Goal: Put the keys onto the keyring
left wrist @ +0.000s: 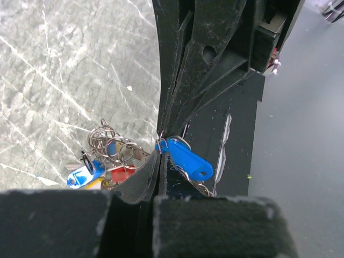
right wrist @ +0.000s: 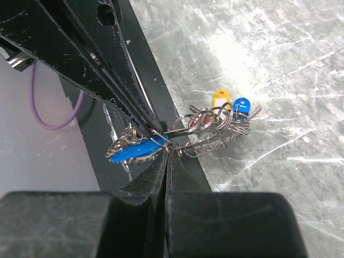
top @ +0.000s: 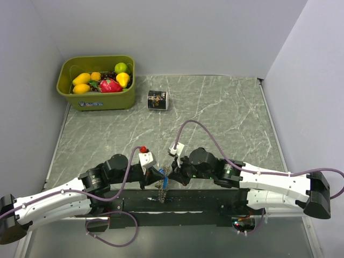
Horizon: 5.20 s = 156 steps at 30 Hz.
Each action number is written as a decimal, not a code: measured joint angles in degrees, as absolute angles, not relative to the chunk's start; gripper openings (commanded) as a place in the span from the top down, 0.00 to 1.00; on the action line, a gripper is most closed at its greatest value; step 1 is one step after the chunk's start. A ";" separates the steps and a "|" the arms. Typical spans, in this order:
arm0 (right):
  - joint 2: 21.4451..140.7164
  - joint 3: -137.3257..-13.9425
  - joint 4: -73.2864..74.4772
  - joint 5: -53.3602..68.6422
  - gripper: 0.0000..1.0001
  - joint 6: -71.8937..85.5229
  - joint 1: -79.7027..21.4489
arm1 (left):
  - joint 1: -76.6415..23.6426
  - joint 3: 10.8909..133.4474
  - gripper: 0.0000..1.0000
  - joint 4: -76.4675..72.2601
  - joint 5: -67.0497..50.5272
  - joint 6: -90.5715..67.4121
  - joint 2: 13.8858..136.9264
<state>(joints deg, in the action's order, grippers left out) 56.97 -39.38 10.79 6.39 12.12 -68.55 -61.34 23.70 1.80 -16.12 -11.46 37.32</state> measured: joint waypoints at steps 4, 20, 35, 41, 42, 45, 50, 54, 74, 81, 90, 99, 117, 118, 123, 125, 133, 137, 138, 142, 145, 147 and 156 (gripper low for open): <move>55.72 -39.09 10.28 6.90 1.00 12.29 -68.64 | -61.39 23.68 0.99 1.74 -16.12 -11.49 36.10; 50.28 -39.55 12.38 9.30 1.00 11.11 -68.64 | -61.98 27.66 0.99 3.05 -17.06 -8.97 37.58; 47.20 -42.85 16.64 9.50 1.00 9.15 -68.64 | -62.26 33.89 0.99 7.53 -18.20 -4.38 38.87; 44.47 -42.87 16.32 10.39 1.00 9.13 -68.64 | -62.46 34.26 0.99 5.65 -19.20 -3.81 38.72; 44.36 -42.85 16.32 10.59 1.00 9.10 -68.64 | -62.46 34.26 0.99 5.48 -19.27 -3.81 38.72; 43.79 -42.85 16.34 10.98 1.00 9.10 -68.64 | -62.48 34.26 0.99 5.04 -19.49 -3.84 38.72; 41.65 -42.85 16.32 11.68 1.00 9.08 -68.64 | -62.74 34.28 0.99 3.38 -19.97 -3.86 38.83; 40.99 -42.85 16.34 11.79 1.00 9.10 -68.64 | -62.78 34.44 0.99 2.59 -20.27 -3.88 39.40; 45.34 -43.20 17.58 12.56 1.00 9.08 -68.38 | -62.70 34.76 0.99 4.58 -20.64 -3.84 44.10; 46.30 -43.20 17.67 12.95 1.00 8.97 -68.36 | -62.70 34.76 0.99 4.93 -20.80 -3.84 45.30; 46.28 -43.20 17.85 13.61 1.00 8.45 -68.34 | -62.70 34.76 0.99 4.47 -21.19 -3.77 45.98; 46.02 -43.20 17.80 14.35 1.00 8.45 -68.20 | -62.72 34.76 0.99 3.88 -21.74 -3.79 46.00; 43.48 -43.42 15.86 12.05 1.00 9.56 -68.27 | -62.61 33.95 0.99 3.75 -20.88 -3.64 40.03; 43.16 -43.42 15.84 12.01 1.00 9.58 -68.27 | -62.61 33.85 0.99 3.66 -20.75 -3.64 39.51; 42.92 -42.87 15.81 11.68 1.00 9.58 -68.27 | -62.61 33.61 0.99 3.27 -20.64 -3.62 38.94; 42.92 -42.65 15.90 11.86 1.00 9.54 -68.27 | -62.61 33.61 0.99 3.29 -20.58 -3.60 38.94; 39.46 -42.09 16.08 15.40 1.00 8.84 -68.27 | -62.61 33.61 0.99 3.27 -19.25 -3.60 38.61; 38.15 -41.91 16.53 16.34 1.00 8.40 -68.27 | -62.61 33.41 0.99 3.20 -18.57 -3.57 37.45; 37.93 -41.87 16.67 16.43 1.00 8.34 -68.27 | -62.61 33.32 0.99 3.20 -18.57 -3.55 36.99; 38.06 -41.87 16.86 16.47 1.00 7.94 -68.27 | -62.61 33.19 0.99 2.79 -19.22 -3.40 36.58; 39.22 -41.87 16.88 16.01 1.00 7.62 -68.27 | -62.61 33.17 0.99 2.79 -20.88 -3.16 36.77; 40.21 -41.87 16.93 15.86 1.00 7.38 -68.27 | -62.61 33.17 0.99 2.61 -22.39 -2.94 37.41; 43.86 -42.02 17.06 15.73 1.00 5.80 -68.27 | -62.61 33.15 0.99 2.50 -25.23 -2.68 38.89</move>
<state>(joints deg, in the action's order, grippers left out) 43.86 -42.02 17.06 15.73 5.80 -68.27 -62.61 33.15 2.50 -25.23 -2.68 38.89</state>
